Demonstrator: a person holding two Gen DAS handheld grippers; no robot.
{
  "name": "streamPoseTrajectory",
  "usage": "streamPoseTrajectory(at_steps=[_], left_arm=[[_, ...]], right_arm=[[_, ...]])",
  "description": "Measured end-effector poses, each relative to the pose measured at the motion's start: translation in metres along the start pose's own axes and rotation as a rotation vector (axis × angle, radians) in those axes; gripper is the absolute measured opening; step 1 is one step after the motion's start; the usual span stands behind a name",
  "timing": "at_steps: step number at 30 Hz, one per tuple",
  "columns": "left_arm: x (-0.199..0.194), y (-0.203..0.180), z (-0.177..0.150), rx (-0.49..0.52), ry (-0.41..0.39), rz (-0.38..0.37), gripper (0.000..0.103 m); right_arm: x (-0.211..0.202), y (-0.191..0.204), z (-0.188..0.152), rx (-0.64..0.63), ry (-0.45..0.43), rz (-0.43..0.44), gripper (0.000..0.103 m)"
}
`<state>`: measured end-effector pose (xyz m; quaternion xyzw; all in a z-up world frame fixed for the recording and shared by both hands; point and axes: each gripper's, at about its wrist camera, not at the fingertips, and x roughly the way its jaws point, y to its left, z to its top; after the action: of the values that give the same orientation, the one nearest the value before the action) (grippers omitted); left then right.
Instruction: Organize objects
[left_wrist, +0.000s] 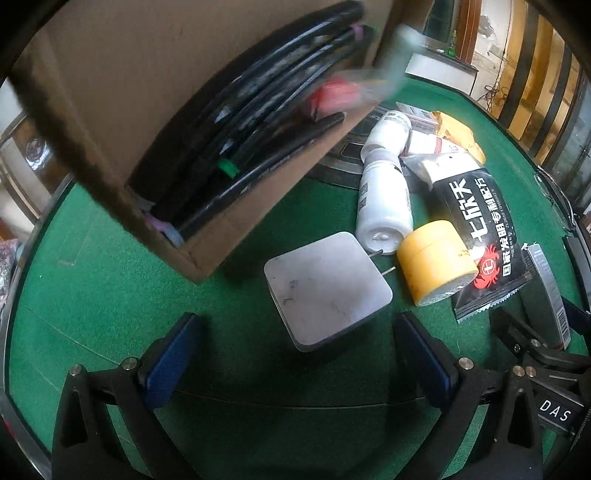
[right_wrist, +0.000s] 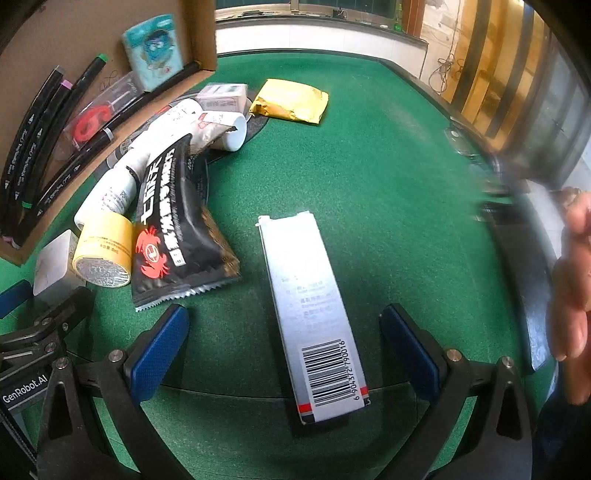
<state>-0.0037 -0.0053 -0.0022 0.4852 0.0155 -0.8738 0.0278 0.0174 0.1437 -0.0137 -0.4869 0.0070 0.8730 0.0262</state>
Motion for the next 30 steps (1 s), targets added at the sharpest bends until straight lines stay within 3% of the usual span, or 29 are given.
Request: streamPoseTrajectory(at_steps=[30], left_arm=[[-0.0028, -0.0003, 0.0014, 0.009, 0.001, -0.008, 0.102]], right_arm=[[-0.0003, -0.0006, -0.0005, 0.001, 0.000, -0.001, 0.103]])
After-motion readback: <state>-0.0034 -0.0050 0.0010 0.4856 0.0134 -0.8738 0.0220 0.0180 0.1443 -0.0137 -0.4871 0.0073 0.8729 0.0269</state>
